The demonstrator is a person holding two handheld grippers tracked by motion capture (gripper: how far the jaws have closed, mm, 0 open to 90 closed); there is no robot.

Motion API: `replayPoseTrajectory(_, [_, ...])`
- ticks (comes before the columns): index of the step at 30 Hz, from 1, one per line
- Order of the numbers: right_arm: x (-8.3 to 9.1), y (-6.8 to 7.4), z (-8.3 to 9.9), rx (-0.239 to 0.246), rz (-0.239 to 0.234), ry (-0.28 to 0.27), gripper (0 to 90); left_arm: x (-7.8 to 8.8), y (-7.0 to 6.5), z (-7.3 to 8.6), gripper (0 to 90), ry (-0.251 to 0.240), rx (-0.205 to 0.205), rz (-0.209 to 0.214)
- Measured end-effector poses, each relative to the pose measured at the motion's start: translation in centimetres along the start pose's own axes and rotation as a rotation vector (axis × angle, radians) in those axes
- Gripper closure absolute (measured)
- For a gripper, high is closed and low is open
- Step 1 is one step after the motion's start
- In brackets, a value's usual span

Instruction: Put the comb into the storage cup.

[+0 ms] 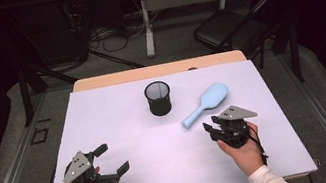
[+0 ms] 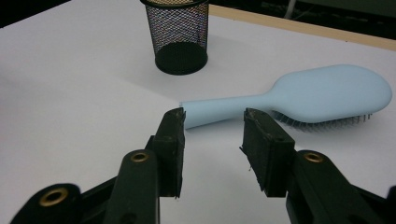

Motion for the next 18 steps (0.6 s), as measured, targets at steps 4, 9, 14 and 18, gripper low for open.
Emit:
replayPoseTrajectory(4, [-0.7,0.5,-0.6,-0.02,-0.005,0.025,62.0,0.0,0.0,0.0,1.2,0.002,0.002,0.003])
replayPoseTrajectory(9, [-1.7,1.3,-1.0,0.007,-0.006,0.052,66.7,0.0,0.0,0.0,1.4,0.003,0.005,0.003])
replayPoseTrajectory(14, [-2.4,1.5,-1.3,0.017,-0.006,0.065,70.3,0.0,0.0,0.1,1.4,0.004,0.007,0.005])
replayPoseTrajectory(18, [-2.9,1.5,-1.6,-0.012,-0.031,0.082,76.0,0.0,0.0,0.1,1.4,0.005,0.01,0.007])
Point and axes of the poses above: each handheld gripper's, and its own axes: x roughly backward along the jaws, z roughly out of its underside, y roughly to its left, the point moved 9 cm from there along -x, roughly forward along the jaws, and after that the axes turned 11 degrees about -x, right-handed, at the moved point
